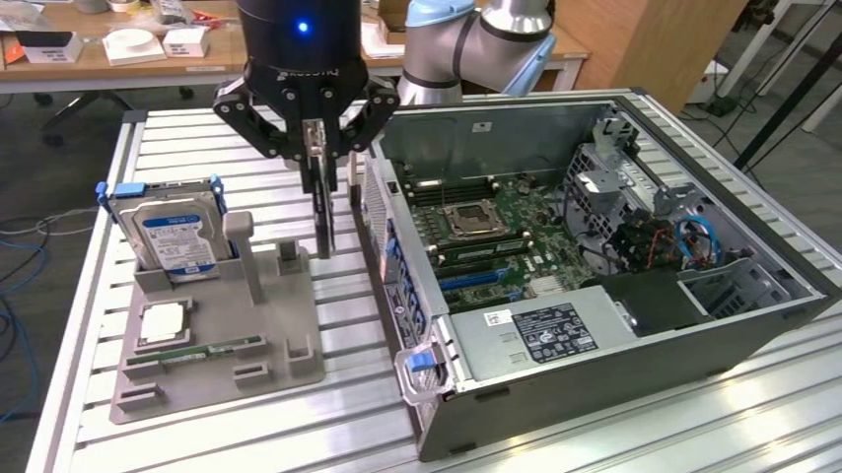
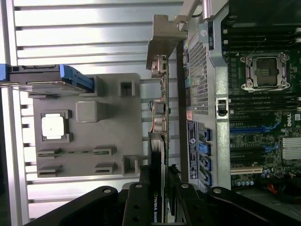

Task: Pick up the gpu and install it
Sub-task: 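Pick up the gpu and move the gpu toward the slot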

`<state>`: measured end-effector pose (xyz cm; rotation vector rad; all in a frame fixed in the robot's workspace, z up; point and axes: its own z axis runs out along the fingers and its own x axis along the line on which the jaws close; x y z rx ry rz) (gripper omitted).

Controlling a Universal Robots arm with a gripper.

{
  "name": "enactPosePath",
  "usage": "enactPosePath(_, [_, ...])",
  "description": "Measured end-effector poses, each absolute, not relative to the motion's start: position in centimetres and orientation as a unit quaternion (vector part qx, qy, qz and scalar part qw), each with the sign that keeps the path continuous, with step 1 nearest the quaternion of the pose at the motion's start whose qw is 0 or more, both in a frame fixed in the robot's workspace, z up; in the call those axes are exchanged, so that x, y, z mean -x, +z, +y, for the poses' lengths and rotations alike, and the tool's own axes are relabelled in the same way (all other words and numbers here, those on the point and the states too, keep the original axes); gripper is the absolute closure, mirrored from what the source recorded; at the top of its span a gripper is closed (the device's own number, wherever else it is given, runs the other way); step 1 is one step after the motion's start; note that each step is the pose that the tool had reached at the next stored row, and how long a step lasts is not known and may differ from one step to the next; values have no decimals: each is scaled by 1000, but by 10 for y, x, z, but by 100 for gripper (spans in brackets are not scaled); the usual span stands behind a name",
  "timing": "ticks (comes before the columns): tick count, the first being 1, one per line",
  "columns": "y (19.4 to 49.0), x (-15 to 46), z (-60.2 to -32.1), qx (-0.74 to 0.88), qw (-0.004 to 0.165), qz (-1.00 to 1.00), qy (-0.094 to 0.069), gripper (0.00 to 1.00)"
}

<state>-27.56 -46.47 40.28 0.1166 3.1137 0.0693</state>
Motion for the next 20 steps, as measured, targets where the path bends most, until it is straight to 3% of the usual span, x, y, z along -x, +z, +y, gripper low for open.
enactPosePath(20, [403,266,-465,-37,12,999,22,74])
